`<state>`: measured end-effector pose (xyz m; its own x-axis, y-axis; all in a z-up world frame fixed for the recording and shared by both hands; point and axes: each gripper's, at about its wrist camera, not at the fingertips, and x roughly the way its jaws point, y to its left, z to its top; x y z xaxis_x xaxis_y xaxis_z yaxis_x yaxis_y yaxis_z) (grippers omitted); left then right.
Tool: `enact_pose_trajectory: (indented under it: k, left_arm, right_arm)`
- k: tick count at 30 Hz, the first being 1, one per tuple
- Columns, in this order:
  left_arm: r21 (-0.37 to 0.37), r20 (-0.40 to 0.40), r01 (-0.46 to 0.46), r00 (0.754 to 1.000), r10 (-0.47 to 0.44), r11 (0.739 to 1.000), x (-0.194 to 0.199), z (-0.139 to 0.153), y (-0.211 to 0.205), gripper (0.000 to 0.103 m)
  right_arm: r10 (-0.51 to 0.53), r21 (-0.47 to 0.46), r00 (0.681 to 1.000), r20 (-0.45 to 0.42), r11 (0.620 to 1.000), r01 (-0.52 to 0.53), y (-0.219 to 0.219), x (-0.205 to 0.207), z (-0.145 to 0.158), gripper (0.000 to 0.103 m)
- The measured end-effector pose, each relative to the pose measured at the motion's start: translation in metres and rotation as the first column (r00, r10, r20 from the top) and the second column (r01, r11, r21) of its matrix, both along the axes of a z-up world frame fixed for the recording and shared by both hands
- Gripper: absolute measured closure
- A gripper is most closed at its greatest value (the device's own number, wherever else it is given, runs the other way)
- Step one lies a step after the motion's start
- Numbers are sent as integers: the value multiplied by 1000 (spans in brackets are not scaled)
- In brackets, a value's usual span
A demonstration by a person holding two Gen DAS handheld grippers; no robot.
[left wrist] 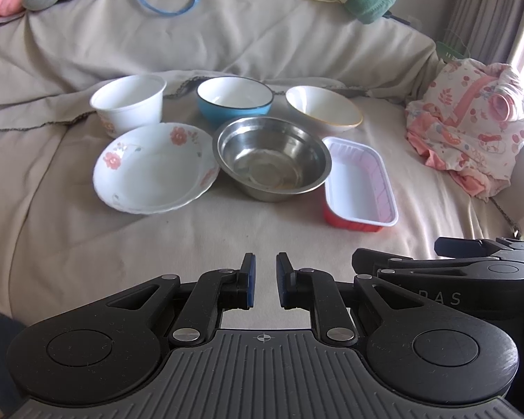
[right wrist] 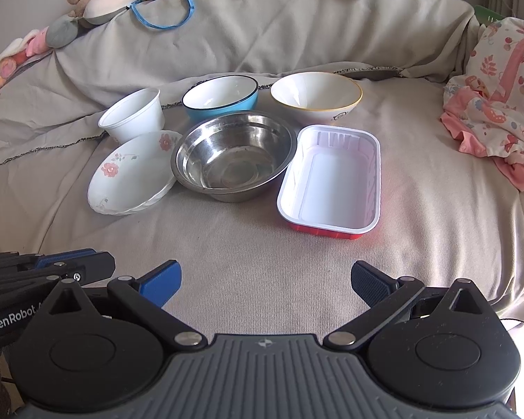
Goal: Organize plates and bowls
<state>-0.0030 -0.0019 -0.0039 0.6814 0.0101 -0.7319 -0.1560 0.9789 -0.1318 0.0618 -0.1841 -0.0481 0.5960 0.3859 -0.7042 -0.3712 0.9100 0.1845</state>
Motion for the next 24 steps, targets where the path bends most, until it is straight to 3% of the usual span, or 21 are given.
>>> enact_pose_trajectory:
  k: [24]
  left_arm:
    - [-9,-5,-7,1000,7,1000,2,1,4,86]
  right_arm:
    - [5,-6,1000,5,1000,-5,2,-1,-2,0]
